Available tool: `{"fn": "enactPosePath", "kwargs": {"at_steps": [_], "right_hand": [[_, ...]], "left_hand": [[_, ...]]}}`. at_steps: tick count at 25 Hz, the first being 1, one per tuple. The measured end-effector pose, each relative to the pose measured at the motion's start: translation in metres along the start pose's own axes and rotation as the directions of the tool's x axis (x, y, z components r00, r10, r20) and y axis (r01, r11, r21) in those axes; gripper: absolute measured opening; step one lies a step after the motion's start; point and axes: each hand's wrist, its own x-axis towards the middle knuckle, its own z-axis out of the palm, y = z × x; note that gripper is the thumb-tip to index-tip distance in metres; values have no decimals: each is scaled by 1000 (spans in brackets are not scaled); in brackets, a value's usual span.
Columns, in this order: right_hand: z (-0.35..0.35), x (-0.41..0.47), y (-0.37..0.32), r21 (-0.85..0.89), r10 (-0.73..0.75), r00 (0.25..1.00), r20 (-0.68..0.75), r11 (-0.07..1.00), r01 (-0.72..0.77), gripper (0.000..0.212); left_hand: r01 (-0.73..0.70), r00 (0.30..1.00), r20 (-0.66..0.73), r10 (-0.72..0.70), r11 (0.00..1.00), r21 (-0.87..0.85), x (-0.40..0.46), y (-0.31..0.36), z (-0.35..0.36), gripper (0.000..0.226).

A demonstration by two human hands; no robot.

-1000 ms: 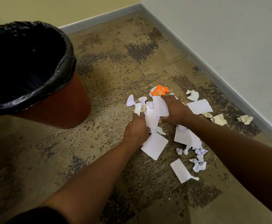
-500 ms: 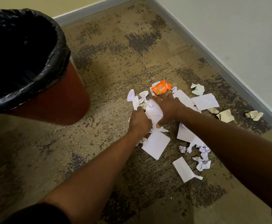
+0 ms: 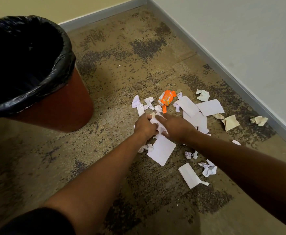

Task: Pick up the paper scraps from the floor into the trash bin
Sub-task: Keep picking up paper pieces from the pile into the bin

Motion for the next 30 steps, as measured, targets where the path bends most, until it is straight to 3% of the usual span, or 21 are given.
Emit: {"fn": "enactPosePath", "kwargs": {"at_steps": [3,7,14,22,30], "right_hand": [[-4,-11,-14,-26,-16,998,-66,1000,14,62],[-27,-21,-29,-48,-13,994,-109,999,7,65],[-89,-20,-57,69,26,957,-287,998,-6,63],[-186,14,-118,41,-104,776,-622,985,165,56],[-241,55,-199,90,-169,591,-788,919,383,26]], "left_hand": [[35,999,46,-29,991,-130,-4,3,-6,30],[54,996,84,-35,967,-248,-19,13,-23,32],[-152,987,6,160,947,-281,-56,59,-85,26],[-483,870,-259,420,832,-273,-105,106,-187,24],[-566,785,-486,385,764,-310,-148,104,-278,24]]}}
